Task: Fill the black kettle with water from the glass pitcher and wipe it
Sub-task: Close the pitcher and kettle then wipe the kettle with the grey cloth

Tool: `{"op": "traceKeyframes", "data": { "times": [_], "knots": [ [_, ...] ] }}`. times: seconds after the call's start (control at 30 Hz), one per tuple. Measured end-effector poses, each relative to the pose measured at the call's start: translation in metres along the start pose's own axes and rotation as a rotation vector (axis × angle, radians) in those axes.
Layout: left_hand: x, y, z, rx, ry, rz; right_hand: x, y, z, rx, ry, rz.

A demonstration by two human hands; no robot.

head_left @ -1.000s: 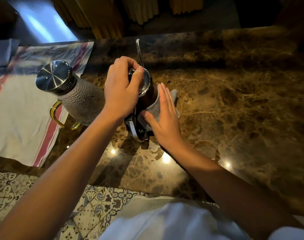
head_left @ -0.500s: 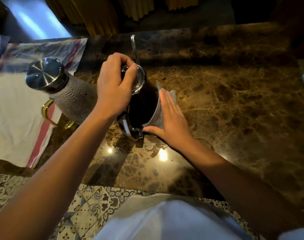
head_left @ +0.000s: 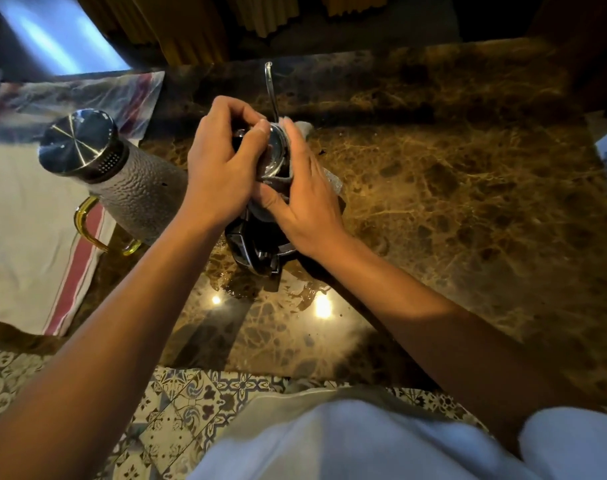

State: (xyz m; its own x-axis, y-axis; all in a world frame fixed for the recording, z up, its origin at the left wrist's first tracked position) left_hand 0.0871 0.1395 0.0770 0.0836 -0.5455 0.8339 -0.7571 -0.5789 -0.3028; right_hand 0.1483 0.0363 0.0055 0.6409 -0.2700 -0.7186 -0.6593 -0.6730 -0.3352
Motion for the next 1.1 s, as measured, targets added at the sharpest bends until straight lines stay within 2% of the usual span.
{"op": "traceKeyframes", "data": {
  "times": [0.13,0.2,0.3,0.33,0.43,0.53,0.67,0.9,1.0,1.03,1.1],
  "knots": [
    [0.0,0.0,0.0,-0.019,-0.036,0.006,0.025,0.01,0.014,0.064,0.012,0.005],
    [0.0,-0.001,0.001,-0.03,-0.052,0.009,0.041,0.022,0.02,0.048,-0.087,0.101],
    [0.0,-0.001,0.001,-0.05,-0.077,0.012,0.05,0.03,0.024,-0.014,-0.257,0.343],
    [0.001,-0.001,0.001,-0.065,-0.086,0.012,0.044,0.028,0.021,-0.008,-0.266,0.361],
    [0.001,-0.003,-0.001,-0.135,-0.076,0.009,0.009,0.011,0.005,0.08,-0.313,0.231],
    [0.0,-0.002,-0.003,-0.177,-0.103,0.037,-0.004,-0.018,-0.006,0.085,-0.403,0.257],
    [0.001,-0.001,-0.002,-0.157,-0.134,0.063,0.005,-0.022,-0.003,0.06,-0.379,0.213],
    [0.002,0.002,-0.002,-0.178,-0.121,0.042,0.052,0.031,0.011,0.03,-0.271,0.436],
    [0.003,-0.004,-0.006,-0.266,-0.059,0.023,0.07,0.034,-0.007,-0.054,0.018,0.425],
    [0.004,-0.007,-0.006,-0.32,-0.027,0.01,0.075,0.03,-0.015,-0.095,0.052,0.451],
    [0.008,-0.014,-0.008,-0.419,0.017,-0.028,0.081,0.017,-0.035,-0.081,-0.059,0.587]
  ]
}}
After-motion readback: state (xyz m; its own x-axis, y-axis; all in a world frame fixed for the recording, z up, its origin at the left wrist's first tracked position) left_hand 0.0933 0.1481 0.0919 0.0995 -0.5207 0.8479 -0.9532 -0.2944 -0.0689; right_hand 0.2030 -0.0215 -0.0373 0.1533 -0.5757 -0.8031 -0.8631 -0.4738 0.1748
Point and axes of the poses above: each hand's wrist, its own y-axis away from the middle knuckle, its own z-axis out of the palm, x = y × z, the point moved 4 cm from there along -y, towards the middle knuckle, and after that the axes turned 12 degrees about y, right-handed, at the moved point
